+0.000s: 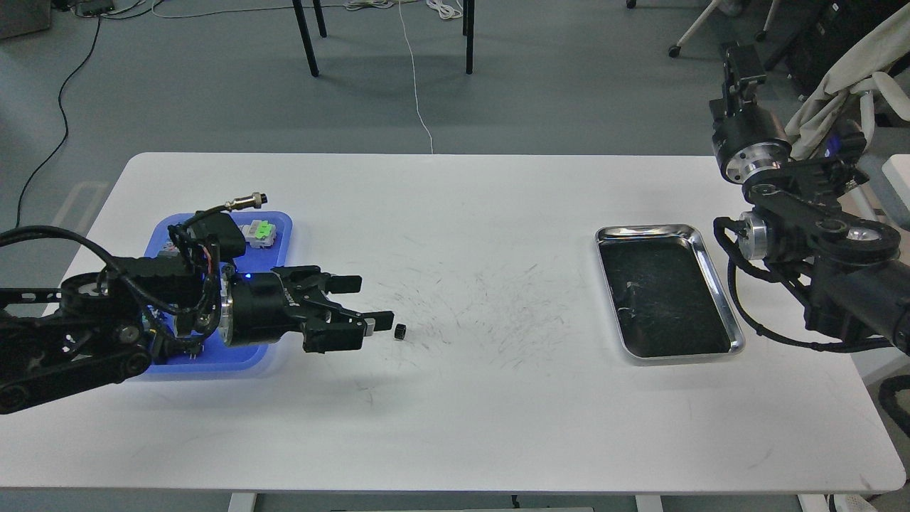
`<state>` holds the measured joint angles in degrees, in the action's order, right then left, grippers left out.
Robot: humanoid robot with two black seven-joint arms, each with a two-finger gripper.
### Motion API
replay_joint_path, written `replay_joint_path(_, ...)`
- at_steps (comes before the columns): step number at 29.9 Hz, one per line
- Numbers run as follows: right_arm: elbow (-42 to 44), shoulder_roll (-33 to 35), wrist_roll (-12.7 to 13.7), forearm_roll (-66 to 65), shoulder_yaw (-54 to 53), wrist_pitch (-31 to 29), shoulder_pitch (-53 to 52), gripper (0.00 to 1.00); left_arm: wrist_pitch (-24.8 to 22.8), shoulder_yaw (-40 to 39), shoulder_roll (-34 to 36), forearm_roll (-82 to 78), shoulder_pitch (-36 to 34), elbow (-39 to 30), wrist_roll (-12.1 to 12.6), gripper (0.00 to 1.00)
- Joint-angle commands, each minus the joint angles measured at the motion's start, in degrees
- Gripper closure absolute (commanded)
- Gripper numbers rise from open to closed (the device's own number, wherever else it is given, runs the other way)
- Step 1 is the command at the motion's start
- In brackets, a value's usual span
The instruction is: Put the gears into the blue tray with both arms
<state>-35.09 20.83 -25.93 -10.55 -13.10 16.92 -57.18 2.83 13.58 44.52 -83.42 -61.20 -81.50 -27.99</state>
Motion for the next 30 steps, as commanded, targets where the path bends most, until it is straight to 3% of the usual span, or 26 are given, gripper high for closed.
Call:
replay_joint_path(1, 0.1, -0.1, 0.0, -0.1, 0.0, 0.0, -0.7, 0.04, 1.2, 1.4, -3.4, -1.4, -0.1, 3.1, 0.0, 0.02)
replay_joint_path(17, 0.4, 0.3, 1.2, -0.3, 0.6, 0.0, -2.6, 0.04, 10.1, 5.1, -13.0, -21.5, -0.1, 17.2, 0.0, 0.03)
replay_joint_path(23, 0.4, 1.3, 1.3, -0.4, 1.1, 0.0, -2.7, 0.04, 13.5, 5.8, -15.8, -24.4, 0.2, 20.9, 0.0, 0.1)
replay_joint_path(25, 0.4, 1.3, 1.3, -0.5, 1.5, 0.0, -2.7, 0.04, 16.7, 6.2, -17.5, -24.6, 0.4, 23.5, 0.0, 0.2)
replay_joint_path(30, 0.4, 1.3, 1.3, -0.4, 2.7, 0.0, -2.9, 0.04, 25.0, 11.7, -20.9, -24.4, 0.6, 30.1, 0.0, 0.23)
